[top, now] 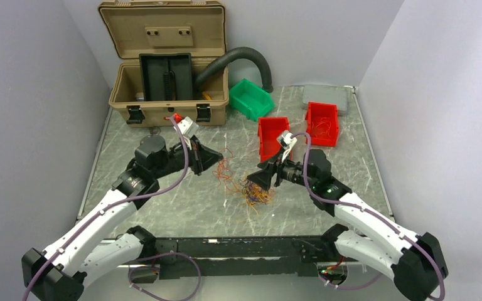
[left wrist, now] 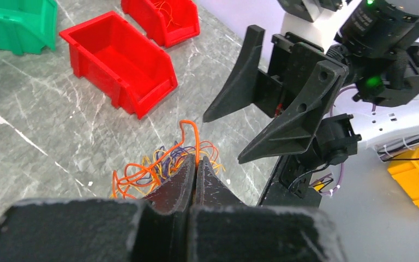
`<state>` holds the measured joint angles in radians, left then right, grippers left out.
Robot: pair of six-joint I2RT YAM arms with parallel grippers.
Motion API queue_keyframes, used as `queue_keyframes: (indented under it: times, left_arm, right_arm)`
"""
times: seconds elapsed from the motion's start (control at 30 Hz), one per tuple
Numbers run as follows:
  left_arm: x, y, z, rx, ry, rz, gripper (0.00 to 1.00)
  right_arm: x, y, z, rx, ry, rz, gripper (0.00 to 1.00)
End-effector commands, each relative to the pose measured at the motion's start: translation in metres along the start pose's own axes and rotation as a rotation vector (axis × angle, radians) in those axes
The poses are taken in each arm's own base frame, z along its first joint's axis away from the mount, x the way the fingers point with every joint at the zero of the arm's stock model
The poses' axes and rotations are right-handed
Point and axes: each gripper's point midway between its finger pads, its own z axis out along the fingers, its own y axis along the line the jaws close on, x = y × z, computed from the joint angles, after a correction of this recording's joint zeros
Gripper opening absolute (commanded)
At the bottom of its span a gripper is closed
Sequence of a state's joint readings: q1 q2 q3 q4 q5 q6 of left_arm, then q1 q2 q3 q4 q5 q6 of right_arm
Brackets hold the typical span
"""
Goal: Untangle the cables
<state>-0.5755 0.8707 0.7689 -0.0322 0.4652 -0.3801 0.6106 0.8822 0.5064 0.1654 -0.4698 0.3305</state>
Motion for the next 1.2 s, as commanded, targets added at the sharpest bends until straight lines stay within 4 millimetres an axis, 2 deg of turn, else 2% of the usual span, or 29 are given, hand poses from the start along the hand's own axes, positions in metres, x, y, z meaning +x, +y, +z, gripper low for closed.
queue_keyframes:
  times: [0.0, 0.17, 0.33, 0.43, 0.57, 0.73, 1.17]
  left_arm:
    - [-0.031, -0.025, 0.001, 0.109, -0.075, 0.049, 0.0]
    - [-0.034, -0.031, 0.001, 0.137, -0.075, 0.052, 0.0]
    - [-0.039, -0.032, 0.0, 0.136, -0.088, 0.056, 0.0]
    - [-0.039, -0.032, 0.001, 0.14, -0.083, 0.054, 0.0]
    - [-0.037, -0.032, 0.004, 0.147, -0.068, 0.049, 0.0]
    - [-0.036, -0.032, 0.005, 0.148, -0.052, 0.046, 0.0]
    - [-0.032, -0.053, 0.008, 0.241, -0.009, 0.069, 0.0]
  right_arm:
    - [-0.038, 0.033, 0.014, -0.184, -0.113, -0.078, 0.77]
    - [-0.033, 0.042, 0.032, -0.244, -0.072, -0.09, 0.85]
    - [-0.021, 0.048, 0.048, -0.267, -0.016, -0.093, 0.89]
    - [-0.026, 0.046, 0.051, -0.247, -0.048, -0.087, 0.99]
    - [-0.037, 0.054, 0.043, -0.272, -0.113, -0.134, 1.0]
    - [-0.036, 0.067, 0.035, -0.339, -0.124, -0.207, 1.0]
    - [-0.046, 0.053, 0.06, -0.191, -0.089, -0.304, 1.0]
